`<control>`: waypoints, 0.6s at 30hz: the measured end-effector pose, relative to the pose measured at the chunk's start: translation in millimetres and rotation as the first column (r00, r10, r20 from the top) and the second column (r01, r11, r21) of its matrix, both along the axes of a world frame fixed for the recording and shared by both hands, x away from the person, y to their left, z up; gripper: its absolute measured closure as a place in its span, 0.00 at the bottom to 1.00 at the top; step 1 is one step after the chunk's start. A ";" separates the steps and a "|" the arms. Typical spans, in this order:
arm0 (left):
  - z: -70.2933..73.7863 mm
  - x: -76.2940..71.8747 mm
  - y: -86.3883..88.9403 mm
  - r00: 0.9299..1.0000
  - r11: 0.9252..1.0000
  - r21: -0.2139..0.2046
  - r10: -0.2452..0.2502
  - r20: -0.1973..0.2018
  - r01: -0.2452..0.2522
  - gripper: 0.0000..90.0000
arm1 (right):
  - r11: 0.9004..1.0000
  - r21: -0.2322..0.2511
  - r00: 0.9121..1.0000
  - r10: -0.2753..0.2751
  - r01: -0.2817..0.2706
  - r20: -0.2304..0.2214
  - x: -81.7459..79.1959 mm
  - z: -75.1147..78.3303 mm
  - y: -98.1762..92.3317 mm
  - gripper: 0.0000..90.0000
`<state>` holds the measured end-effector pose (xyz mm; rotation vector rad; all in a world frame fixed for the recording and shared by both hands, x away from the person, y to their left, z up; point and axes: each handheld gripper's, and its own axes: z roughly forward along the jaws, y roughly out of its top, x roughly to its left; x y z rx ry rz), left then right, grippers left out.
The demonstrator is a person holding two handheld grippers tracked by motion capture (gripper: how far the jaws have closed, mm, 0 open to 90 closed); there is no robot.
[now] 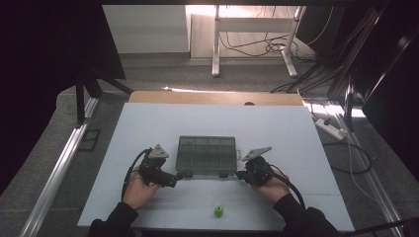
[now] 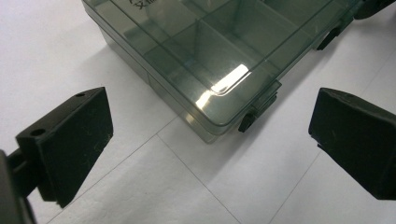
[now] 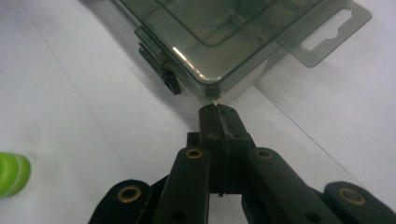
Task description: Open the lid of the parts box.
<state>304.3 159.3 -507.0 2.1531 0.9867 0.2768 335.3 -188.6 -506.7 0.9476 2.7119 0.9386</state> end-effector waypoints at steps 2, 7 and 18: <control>-0.8 0.0 -1.1 1.000 1.000 0.010 -0.009 0.006 0.009 0.00 | 1.000 0.006 1.000 -0.001 0.001 0.003 -1.1 1.6 -0.2 0.99; -2.3 -1.4 -4.4 1.000 0.999 0.026 -0.020 0.019 0.019 0.00 | 1.000 0.018 1.000 -0.002 0.002 0.009 -2.3 3.7 -0.9 0.99; -3.4 -1.2 -2.3 1.000 1.000 0.007 -0.014 0.021 0.014 0.00 | 0.999 0.032 1.000 -0.014 0.013 0.023 -4.0 9.9 -7.3 0.99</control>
